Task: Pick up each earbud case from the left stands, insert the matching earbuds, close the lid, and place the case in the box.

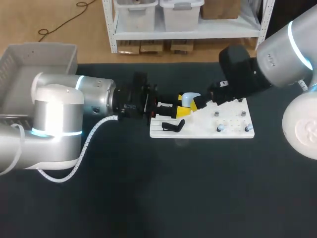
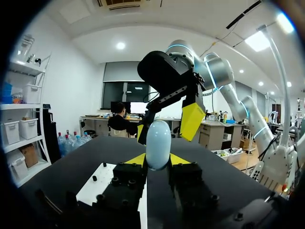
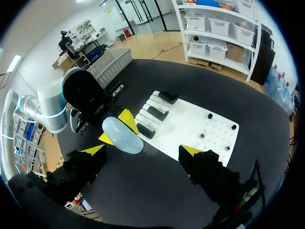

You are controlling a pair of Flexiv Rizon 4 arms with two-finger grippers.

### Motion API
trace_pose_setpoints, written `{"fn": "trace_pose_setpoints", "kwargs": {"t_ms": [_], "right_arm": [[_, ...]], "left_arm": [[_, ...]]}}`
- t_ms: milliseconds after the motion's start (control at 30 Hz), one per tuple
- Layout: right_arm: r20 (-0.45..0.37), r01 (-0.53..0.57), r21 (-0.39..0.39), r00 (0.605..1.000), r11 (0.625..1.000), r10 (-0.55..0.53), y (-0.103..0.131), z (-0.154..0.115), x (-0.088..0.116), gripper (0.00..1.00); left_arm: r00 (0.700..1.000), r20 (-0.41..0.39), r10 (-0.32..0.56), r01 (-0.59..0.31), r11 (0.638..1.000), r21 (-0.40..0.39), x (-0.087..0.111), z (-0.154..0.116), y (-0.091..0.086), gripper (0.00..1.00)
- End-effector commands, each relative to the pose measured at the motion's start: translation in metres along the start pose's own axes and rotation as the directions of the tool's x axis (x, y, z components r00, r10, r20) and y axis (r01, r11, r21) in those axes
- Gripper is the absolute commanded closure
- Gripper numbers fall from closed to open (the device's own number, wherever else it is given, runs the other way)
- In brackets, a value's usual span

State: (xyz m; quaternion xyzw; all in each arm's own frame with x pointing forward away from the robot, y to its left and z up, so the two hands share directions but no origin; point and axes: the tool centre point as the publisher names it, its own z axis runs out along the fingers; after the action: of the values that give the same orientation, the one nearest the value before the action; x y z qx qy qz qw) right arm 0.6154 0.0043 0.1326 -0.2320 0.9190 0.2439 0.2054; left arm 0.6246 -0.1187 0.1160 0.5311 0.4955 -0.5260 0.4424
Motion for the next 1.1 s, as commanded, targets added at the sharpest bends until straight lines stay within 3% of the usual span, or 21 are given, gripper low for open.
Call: {"fn": "trace_pose_setpoints", "kwargs": {"t_ms": [33,867,1100], "right_arm": [[0.000,-0.001,0.011,1.000,1.000,0.001,0.001,0.000,-0.001,0.00],[0.010,-0.014,0.039,1.000,0.999,0.014,-0.006,-0.002,-0.009,0.00],[0.044,-0.005,0.065,0.999,0.998,0.002,-0.008,-0.013,-0.020,0.00]], "left_arm": [[1.000,0.003,0.003,-0.003,1.000,0.001,0.001,-0.001,0.000,1.00],[1.000,0.003,0.003,-0.003,1.000,0.001,0.001,-0.001,0.000,1.00],[1.000,0.003,0.003,-0.003,1.000,0.001,0.001,-0.001,0.000,1.00]]}}
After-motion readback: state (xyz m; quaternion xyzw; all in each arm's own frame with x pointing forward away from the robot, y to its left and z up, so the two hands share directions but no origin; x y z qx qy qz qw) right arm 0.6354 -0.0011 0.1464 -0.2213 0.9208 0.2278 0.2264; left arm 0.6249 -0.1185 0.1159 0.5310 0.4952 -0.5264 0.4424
